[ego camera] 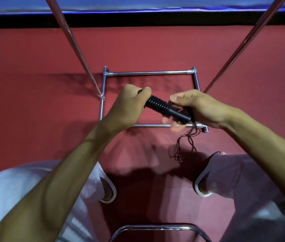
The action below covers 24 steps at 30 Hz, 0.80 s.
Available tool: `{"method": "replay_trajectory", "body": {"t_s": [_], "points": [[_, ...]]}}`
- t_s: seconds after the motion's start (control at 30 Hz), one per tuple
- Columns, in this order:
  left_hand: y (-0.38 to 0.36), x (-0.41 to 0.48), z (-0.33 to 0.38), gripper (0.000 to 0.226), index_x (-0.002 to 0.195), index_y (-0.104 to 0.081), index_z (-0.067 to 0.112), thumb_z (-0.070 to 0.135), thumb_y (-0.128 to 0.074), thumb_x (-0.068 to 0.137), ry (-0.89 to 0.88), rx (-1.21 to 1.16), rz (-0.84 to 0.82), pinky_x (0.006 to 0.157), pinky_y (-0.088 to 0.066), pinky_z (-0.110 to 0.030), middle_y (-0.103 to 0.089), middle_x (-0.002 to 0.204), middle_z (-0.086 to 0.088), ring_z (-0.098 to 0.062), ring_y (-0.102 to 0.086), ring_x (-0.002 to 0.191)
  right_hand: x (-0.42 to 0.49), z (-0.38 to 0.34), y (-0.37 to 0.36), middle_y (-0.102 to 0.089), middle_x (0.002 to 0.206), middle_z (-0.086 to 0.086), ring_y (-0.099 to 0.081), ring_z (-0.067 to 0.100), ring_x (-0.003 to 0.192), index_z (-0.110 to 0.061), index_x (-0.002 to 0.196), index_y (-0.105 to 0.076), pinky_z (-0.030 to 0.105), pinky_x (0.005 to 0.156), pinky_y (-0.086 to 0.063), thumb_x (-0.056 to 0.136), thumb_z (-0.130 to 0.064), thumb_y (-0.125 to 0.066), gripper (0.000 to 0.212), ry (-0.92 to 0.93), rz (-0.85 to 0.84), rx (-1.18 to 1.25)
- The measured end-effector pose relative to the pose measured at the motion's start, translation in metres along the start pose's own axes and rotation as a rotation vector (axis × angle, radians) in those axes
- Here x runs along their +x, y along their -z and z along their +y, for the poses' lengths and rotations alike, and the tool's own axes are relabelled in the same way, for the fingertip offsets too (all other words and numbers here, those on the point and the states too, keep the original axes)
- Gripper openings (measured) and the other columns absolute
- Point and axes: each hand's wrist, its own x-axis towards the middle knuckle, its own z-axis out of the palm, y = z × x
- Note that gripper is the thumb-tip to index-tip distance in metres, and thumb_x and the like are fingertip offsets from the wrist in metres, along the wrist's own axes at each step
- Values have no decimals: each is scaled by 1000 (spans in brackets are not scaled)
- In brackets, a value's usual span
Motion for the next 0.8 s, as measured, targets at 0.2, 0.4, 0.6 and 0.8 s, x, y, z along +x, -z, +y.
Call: {"method": "replay_trajectory", "body": {"t_s": [0.2,0.4,0.6,0.8], "points": [[-3,-10,2,50,56,-34,6,32,-42,97,-252,260,140,52,-24,-42,-32,52,-2,-14,-25,49,1,-4,-8,-49,46,7,-29,15,35,-10,61,-46,19,38,-22,110,-27,-43,51,162,245,-232],[-5,-15,-4,46,58,-38,12,21,-37,104,-494,453,163,52,-35,-46,-42,48,-10,-30,-41,48,-3,-8,-8,-44,48,5,-35,13,47,-8,62,-41,28,50,-32,109,-30,-44,52,286,416,-695],[-6,-12,-15,40,64,-50,9,24,-33,97,-412,411,91,57,-46,-45,-62,56,-7,-13,-59,49,-3,-8,-13,-34,52,-2,-37,39,55,-23,66,-29,48,57,-43,104,-45,-32,44,443,545,-1189],[-6,-12,-10,40,54,-51,12,29,-38,87,-365,344,-199,58,-40,-38,-62,52,-5,-13,-55,52,-6,3,-28,-33,55,2,-51,46,54,-27,78,-32,43,51,-43,105,-48,-29,34,491,492,-1386]]}}
